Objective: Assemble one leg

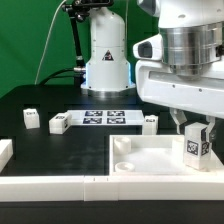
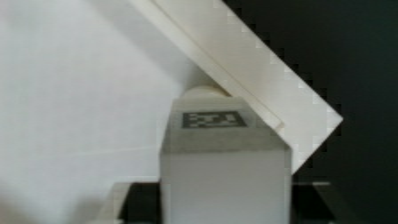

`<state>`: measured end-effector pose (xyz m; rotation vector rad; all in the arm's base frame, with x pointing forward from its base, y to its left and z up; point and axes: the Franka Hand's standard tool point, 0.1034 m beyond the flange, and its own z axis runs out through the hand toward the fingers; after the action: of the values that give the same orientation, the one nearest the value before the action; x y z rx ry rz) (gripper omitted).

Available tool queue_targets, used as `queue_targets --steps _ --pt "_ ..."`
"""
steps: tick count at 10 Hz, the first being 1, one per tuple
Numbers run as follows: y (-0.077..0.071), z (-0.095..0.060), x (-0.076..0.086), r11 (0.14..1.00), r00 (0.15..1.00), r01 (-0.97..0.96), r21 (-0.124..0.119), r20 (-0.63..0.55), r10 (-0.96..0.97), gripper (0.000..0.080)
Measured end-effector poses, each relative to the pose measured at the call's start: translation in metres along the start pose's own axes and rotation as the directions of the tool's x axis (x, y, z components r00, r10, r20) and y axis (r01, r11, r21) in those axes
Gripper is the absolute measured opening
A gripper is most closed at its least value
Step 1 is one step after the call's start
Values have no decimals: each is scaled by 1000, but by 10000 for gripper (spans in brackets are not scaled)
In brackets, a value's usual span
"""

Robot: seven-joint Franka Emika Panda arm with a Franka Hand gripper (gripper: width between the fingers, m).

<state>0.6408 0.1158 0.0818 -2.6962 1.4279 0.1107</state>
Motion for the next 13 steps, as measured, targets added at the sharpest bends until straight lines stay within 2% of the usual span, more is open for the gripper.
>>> queue_targets --steps 2,3,4,5,6,7,8,11,12,13 --pt "0 0 0 996 996 -84 1 6 84 295" --pt "-1 0 -1 992 992 -129 2 8 129 405" --pt "-1 1 -2 995 995 -95 2 8 95 405" --pt "-1 1 -2 998 998 -62 2 8 62 571" --pt "-1 1 -3 999 999 -45 2 8 45 571" --pt "-1 1 -4 998 998 63 0 6 -63 633" --pt "-2 2 -6 983 983 183 1 7 -183 645" --pt "-1 4 -6 864 864 504 1 13 -504 649" --pt "0 4 -6 791 791 612 -3 18 -612 649" --pt "-2 3 -7 699 699 715 -20 9 -715 649"
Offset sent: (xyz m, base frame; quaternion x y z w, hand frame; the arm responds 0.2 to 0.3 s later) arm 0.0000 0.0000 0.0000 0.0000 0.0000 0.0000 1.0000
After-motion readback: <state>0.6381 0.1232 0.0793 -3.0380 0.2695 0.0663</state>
